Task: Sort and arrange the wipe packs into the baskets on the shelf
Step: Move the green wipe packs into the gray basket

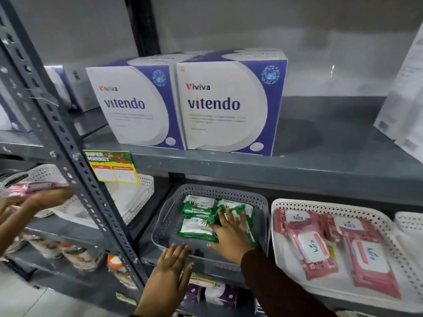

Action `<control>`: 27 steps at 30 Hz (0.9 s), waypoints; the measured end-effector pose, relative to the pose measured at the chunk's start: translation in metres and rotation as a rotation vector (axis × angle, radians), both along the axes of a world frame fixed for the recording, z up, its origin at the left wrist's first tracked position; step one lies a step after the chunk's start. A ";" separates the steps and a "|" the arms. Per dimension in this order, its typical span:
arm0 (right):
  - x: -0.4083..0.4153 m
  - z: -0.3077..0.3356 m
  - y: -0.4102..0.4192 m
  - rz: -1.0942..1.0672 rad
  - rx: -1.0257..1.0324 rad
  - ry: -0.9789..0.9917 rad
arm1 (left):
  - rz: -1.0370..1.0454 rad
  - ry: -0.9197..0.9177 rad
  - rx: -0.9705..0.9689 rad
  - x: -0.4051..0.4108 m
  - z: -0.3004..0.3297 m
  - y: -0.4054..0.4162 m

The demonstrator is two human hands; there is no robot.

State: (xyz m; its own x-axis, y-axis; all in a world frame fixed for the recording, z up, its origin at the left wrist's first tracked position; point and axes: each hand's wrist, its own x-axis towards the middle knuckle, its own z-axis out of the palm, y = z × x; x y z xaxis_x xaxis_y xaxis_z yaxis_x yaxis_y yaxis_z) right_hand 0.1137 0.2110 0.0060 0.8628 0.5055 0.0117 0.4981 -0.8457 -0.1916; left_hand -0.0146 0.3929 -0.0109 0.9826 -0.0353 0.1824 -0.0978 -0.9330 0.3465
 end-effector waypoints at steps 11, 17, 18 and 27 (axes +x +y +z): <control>-0.056 0.027 -0.215 -0.582 0.602 -0.101 | -0.231 0.004 -0.233 0.029 0.047 -0.145; -0.046 0.031 -0.337 -0.659 0.423 0.155 | -0.139 0.056 -0.475 0.067 0.043 -0.246; -0.044 0.030 -0.346 -0.625 0.423 0.218 | -0.099 0.090 -0.486 0.073 0.042 -0.259; -0.039 0.004 -0.336 -0.821 0.405 0.216 | 0.026 0.129 -0.412 0.096 0.020 -0.310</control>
